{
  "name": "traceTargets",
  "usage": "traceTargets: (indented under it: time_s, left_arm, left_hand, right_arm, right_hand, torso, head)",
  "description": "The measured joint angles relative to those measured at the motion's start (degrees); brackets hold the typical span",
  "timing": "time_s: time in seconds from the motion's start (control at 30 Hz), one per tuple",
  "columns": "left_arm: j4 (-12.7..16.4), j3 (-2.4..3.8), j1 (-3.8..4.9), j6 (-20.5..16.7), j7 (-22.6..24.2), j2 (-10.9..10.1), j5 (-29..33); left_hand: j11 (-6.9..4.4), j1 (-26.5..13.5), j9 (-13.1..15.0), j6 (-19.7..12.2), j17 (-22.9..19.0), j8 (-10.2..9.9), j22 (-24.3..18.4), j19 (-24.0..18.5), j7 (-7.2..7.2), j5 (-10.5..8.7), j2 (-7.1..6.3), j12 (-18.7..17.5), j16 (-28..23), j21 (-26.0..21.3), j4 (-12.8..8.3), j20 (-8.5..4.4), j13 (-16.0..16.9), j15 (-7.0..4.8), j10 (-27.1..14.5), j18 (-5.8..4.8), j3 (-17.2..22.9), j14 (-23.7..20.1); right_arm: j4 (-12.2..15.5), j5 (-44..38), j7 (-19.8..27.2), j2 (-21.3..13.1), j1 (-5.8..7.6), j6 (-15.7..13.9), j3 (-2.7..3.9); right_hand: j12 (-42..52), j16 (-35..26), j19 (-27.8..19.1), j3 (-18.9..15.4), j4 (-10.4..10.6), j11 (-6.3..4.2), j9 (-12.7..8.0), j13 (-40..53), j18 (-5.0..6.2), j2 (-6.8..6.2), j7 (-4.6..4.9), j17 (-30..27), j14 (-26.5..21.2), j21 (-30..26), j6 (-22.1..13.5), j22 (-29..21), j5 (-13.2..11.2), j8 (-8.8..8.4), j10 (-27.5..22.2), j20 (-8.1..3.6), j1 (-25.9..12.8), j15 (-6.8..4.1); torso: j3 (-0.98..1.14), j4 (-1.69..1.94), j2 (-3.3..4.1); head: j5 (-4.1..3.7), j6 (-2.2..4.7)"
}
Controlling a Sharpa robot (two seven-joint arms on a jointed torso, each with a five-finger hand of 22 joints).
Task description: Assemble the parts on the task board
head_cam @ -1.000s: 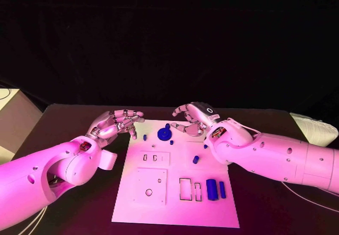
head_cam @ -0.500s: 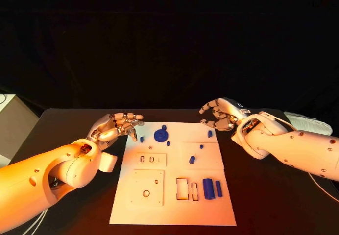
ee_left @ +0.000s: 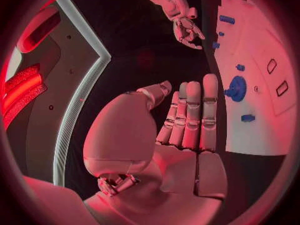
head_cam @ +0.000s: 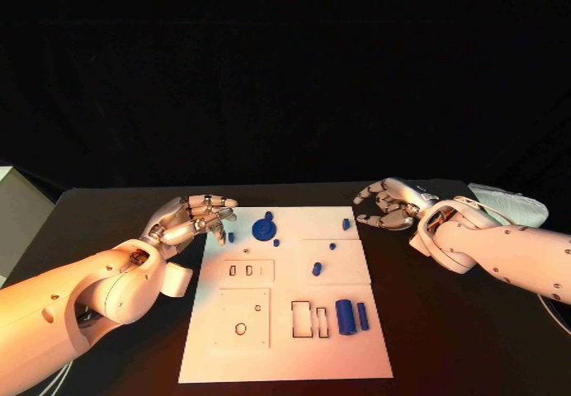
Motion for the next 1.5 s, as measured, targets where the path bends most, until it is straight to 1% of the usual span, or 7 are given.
traceTargets:
  time_s: [0.2,0.37,0.83,0.93,1.07,1.2,1.5]
  left_arm:
    - [-0.1,0.0,-0.04,0.1,0.0,0.0,-0.4]
    - [-0.2,0.0,-0.05,0.1,0.0,0.0,-0.6]
    - [0.0,0.0,-0.07,0.1,0.0,-0.2,-0.7]
    - [0.0,0.0,-0.07,0.2,0.0,-0.3,-0.8]
    - [0.0,0.01,-0.07,0.2,0.0,-0.3,-0.8]
    - [0.0,0.02,-0.08,0.2,0.0,-0.3,-0.8]
    - [0.0,0.03,-0.08,0.2,0.0,-0.3,-0.8]
  left_hand:
    - [0.17,0.0,0.0,-0.6,0.1,0.0,0.0,0.0,-0.05,0.0,0.0,1.0,0.2,0.2,0.0,0.0,0.8,0.0,-1.4,0.0,0.0,0.0]
    - [0.09,0.0,0.0,-0.6,0.1,0.0,0.0,0.0,0.0,0.0,0.0,1.2,0.2,0.2,0.0,0.0,0.8,0.0,-1.5,0.0,0.0,0.0]
    - [0.25,0.0,0.0,-0.8,0.2,0.0,0.0,0.0,-0.21,0.0,0.0,1.8,0.4,0.4,0.0,0.0,1.2,0.0,-2.5,0.0,0.0,0.0]
    - [0.23,0.0,0.0,-1.3,0.2,0.0,0.0,0.0,-0.21,0.0,0.0,1.9,0.6,0.4,0.0,0.01,1.2,0.0,-2.9,-0.01,0.0,0.0]
    - [0.39,0.0,0.0,-1.3,0.2,0.2,0.0,0.0,-0.21,0.0,0.0,1.9,0.6,0.6,0.0,0.01,1.2,0.0,-3.5,0.0,0.0,0.0]
    - [0.39,0.0,0.0,-1.3,0.2,0.2,0.0,0.0,-0.21,0.0,0.0,1.9,0.6,0.6,0.0,0.01,1.2,0.0,-3.4,0.0,0.0,0.0]
    - [0.59,0.0,0.0,-1.7,0.2,0.2,0.0,0.0,-0.23,0.0,0.0,1.9,0.8,0.6,0.0,0.01,1.2,0.0,-4.1,-0.01,0.0,0.0]
  right_arm:
    - [-2.0,0.5,0.0,1.5,-1.35,0.0,-0.04]
    - [-3.4,0.7,-0.2,2.7,-2.01,-0.1,-0.08]
    - [-5.8,0.8,-1.0,5.2,-3.36,-0.1,-0.11]
    - [-5.9,0.7,-1.1,5.5,-3.43,-0.1,-0.11]
    - [-6.1,0.7,-1.1,5.8,-3.51,0.0,-0.1]
    - [-6.2,0.6,-1.1,6.1,-3.57,0.0,-0.1]
    - [-6.4,0.6,-1.1,6.7,-3.61,0.0,-0.1]
  right_hand:
    - [-0.2,0.0,-0.2,-4.1,0.7,0.5,-0.5,0.0,0.0,0.0,0.44,0.0,0.0,-0.2,-1.7,0.0,0.4,-1.23,-0.1,0.62,0.0,0.42]
    - [-0.2,0.0,-0.2,-6.8,1.3,0.71,-0.6,0.0,0.0,0.67,0.7,0.0,0.0,-0.2,-1.9,0.0,0.4,-1.54,-0.3,0.62,0.7,0.42]
    - [-0.2,0.0,-0.1,-7.1,1.5,0.71,-0.6,0.0,0.0,1.56,0.7,0.0,0.0,-0.2,-1.9,0.0,0.4,-1.54,-0.3,0.75,1.6,0.41]
    - [-0.2,0.0,0.0,-7.3,1.7,0.91,-0.6,0.0,0.01,1.91,0.12,0.0,0.0,-0.2,-1.3,0.0,0.4,-1.27,-0.1,0.82,1.9,0.41]
    - [0.3,0.0,0.0,-7.0,1.8,0.4,0.0,0.0,0.0,2.5,-0.6,0.0,0.0,0.3,1.5,0.0,0.7,0.5,0.5,0.82,2.5,0.41]
    - [0.5,0.0,-0.1,-6.2,1.9,0.06,0.1,0.0,0.01,2.76,-1.09,0.0,0.0,0.3,2.3,0.0,0.7,1.13,0.4,0.75,2.8,0.39]
    - [0.7,0.0,0.0,-5.4,1.9,-0.03,0.2,0.0,0.0,3.1,-1.24,0.0,0.0,0.3,2.9,0.0,0.7,1.6,0.4,0.37,3.1,-0.03]
  torso:
    - [0.0,0.04,0.01]
    - [-0.15,0.13,0.01]
    - [-0.23,0.04,-0.05]
    - [-0.24,0.01,-0.08]
    - [-0.23,0.0,-0.08]
    - [-0.18,-0.03,-0.1]
    - [-0.14,-0.01,-0.11]
  head:
    - [-0.07,-0.15]
    - [-0.08,-0.38]
    - [0.36,-1.08]
    - [0.38,-1.18]
    - [0.4,-1.26]
    - [0.4,-1.34]
    - [0.46,-1.43]
